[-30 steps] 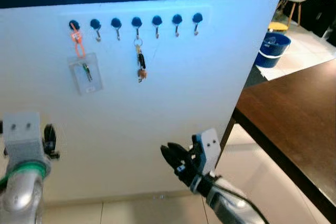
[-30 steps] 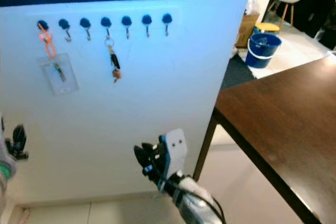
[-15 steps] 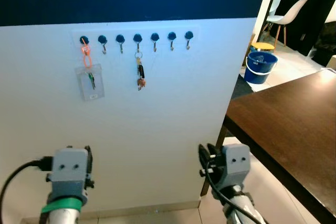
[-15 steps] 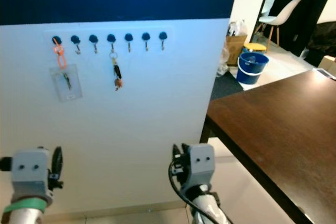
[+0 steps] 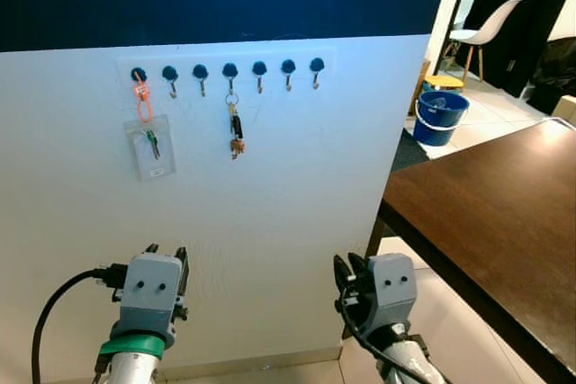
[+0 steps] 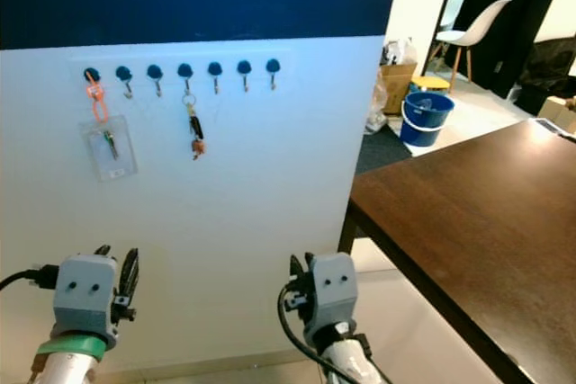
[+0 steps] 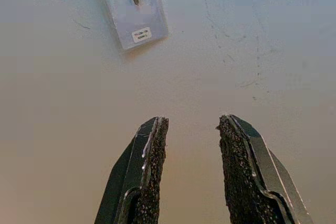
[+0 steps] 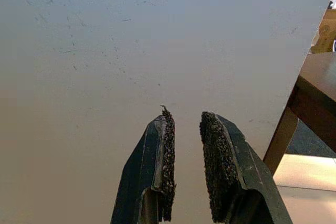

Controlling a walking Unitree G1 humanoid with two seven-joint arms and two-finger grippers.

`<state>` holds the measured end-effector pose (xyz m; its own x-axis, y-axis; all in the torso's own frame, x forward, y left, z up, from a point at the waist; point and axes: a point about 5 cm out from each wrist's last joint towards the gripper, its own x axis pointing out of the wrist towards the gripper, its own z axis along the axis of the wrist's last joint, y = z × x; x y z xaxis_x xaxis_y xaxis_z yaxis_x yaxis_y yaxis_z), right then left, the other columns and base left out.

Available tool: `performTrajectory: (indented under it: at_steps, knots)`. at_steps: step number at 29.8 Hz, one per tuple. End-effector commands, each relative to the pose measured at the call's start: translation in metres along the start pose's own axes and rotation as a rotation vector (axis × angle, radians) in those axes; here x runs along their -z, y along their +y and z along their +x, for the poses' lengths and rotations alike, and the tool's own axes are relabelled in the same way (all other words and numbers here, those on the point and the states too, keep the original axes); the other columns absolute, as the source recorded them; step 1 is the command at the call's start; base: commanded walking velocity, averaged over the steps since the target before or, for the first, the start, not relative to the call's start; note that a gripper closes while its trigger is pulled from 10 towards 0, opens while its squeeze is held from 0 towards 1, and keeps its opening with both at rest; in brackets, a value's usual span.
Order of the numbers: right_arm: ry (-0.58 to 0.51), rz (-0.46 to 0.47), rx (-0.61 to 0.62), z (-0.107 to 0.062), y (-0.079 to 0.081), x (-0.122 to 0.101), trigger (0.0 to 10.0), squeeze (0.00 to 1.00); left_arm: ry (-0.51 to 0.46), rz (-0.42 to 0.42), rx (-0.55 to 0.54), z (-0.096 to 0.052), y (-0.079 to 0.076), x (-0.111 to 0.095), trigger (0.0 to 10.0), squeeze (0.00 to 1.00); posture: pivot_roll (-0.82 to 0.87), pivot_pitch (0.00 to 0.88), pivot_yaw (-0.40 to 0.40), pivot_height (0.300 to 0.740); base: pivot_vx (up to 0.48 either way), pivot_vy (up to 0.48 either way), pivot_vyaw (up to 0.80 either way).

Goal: Hang keys on a hook

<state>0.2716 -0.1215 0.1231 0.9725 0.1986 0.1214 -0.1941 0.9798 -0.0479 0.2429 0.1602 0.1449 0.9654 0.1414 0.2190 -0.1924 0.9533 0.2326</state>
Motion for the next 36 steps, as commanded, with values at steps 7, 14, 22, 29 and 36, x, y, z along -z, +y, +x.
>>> performTrajectory:
  at_steps: [7, 14, 22, 29, 36]
  knots:
    - [0.009, -0.007, 0.013, 0.002, 0.002, 0.005, 10.0, 0.0, 0.036, -0.045, 0.007, 0.001, -0.006, 0.014, 10.0, 0.0, -0.17, 0.0, 0.102, 0.74, 0.0, 0.0, 0.0]
    - [0.018, 0.003, 0.057, 0.002, -0.006, 0.007, 10.0, 0.0, 0.066, -0.065, -0.032, 0.002, -0.004, 0.019, 10.0, 0.0, -0.16, 0.0, 0.102, 0.74, 0.0, 0.0, 0.0]
    - [0.027, 0.016, 0.067, 0.003, -0.007, 0.01, 10.0, 0.0, 0.06, -0.05, -0.049, 0.003, -0.004, 0.021, 10.0, 0.0, -0.16, 0.0, 0.103, 0.74, 0.0, 0.0, 0.0]
    - [0.033, 0.011, 0.065, 0.004, -0.008, 0.01, 10.0, 0.0, 0.061, -0.059, -0.052, 0.003, -0.005, 0.021, 10.0, 0.0, -0.16, 0.0, 0.102, 0.74, 0.0, 0.0, 0.0]
    - [0.036, 0.006, 0.062, 0.005, -0.008, 0.01, 10.0, 0.0, 0.06, -0.06, -0.057, 0.003, -0.005, 0.021, 10.0, 0.0, -0.16, 0.0, 0.101, 0.74, 0.0, 0.0, -0.46]
